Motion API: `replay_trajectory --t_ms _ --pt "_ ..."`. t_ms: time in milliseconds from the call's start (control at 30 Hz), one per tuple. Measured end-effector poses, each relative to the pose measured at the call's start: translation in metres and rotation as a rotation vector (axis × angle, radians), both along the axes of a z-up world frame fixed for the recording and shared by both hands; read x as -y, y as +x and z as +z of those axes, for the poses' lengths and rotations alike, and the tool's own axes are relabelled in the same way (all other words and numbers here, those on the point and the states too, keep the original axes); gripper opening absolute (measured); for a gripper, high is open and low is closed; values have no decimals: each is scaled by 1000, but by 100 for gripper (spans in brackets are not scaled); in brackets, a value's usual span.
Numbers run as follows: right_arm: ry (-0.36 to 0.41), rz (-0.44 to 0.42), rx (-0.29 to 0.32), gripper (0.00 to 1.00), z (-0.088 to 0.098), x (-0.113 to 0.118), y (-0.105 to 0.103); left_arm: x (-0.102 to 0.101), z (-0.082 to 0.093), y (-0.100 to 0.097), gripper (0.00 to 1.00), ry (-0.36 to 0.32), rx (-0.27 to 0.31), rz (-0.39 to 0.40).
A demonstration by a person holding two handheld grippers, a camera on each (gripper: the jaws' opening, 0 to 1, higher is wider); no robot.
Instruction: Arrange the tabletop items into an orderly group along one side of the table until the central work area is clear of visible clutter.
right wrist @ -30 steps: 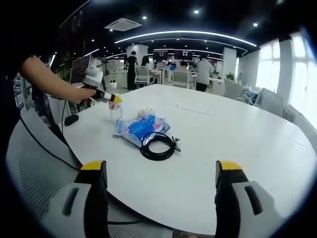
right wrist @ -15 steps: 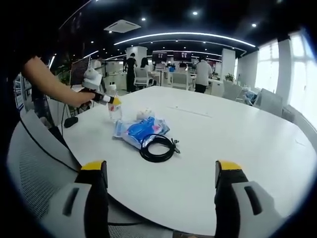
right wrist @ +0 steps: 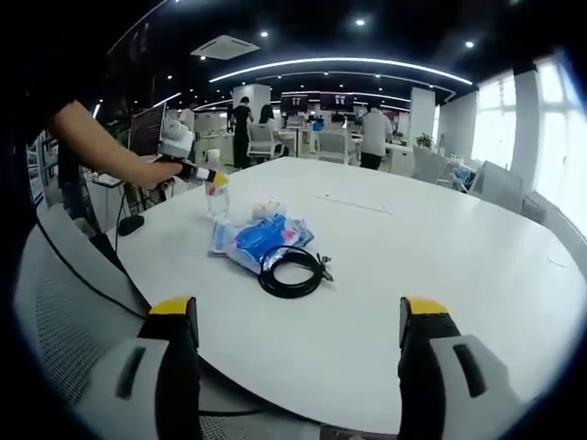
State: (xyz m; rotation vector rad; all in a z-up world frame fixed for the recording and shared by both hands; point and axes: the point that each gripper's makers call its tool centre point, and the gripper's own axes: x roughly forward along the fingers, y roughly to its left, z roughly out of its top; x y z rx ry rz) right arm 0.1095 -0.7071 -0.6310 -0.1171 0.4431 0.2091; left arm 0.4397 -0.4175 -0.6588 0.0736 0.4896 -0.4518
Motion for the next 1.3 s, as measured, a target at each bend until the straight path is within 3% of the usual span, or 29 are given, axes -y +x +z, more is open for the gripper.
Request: replay_trajectory --t_ms 433,1300 --pt "-7 -16 -14 90 -2 3 0 -1 -7 17 38 -4 -21 2" --pt "-9 -14 -18 90 -4 3 0 -3 -10 15 40 3 0 -20"
